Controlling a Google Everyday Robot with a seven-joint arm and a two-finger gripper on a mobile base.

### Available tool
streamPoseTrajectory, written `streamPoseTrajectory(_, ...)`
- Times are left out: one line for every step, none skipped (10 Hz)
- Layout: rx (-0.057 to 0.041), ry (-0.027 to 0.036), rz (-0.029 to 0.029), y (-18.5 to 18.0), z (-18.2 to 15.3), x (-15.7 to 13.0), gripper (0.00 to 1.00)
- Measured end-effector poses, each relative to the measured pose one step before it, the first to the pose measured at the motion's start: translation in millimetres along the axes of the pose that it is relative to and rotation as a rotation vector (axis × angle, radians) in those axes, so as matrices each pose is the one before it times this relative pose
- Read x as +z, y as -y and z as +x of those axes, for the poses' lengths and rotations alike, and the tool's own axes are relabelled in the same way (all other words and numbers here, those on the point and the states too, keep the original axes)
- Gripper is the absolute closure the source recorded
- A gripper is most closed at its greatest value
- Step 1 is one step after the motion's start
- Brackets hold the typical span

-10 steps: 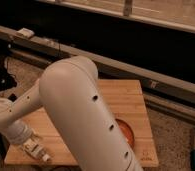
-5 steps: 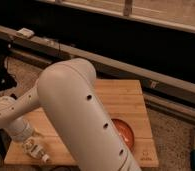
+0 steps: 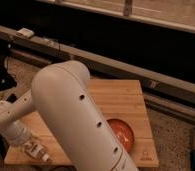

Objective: Place the bottle in the ceramic bowl

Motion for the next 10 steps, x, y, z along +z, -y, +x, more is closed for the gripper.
streamPoseTrajectory(-0.00401, -0.00694, 0.00777, 0.3, 0.31, 3.54, 0.35)
streamPoseTrajectory(-0.00576, -0.00471, 0.00992, -0.44, -0.01, 2.57, 0.37)
streamPoseTrajectory(-0.00075, -0.00701, 0.01655, 0.11, 0.33, 3.4, 0.45)
streamPoseTrajectory(0.00402, -0.00559, 0.02506, 1.08, -0.01, 3.07, 0.54)
streamPoseTrajectory(0.00184, -0.00156, 0.01353, -0.91, -0.09, 0.41, 0.67)
streamPoseTrajectory(0.01093, 0.00371, -0.00254, 5.13, 0.24, -3.8, 0.76)
streamPoseTrajectory(0.00559, 0.00767, -0.00561, 3.91, 2.07, -8.44, 0.86)
streamPoseTrajectory(0.00526, 0.01085, -0.01066, 4.04, 2.97, -10.96, 0.94)
streamPoseTrajectory(0.00928, 0.01477, -0.01476, 4.59, 4.52, -15.45, 0.99)
streamPoseTrajectory(0.01678, 0.02008, -0.00836, 11.71, 4.45, -19.56, 1.0)
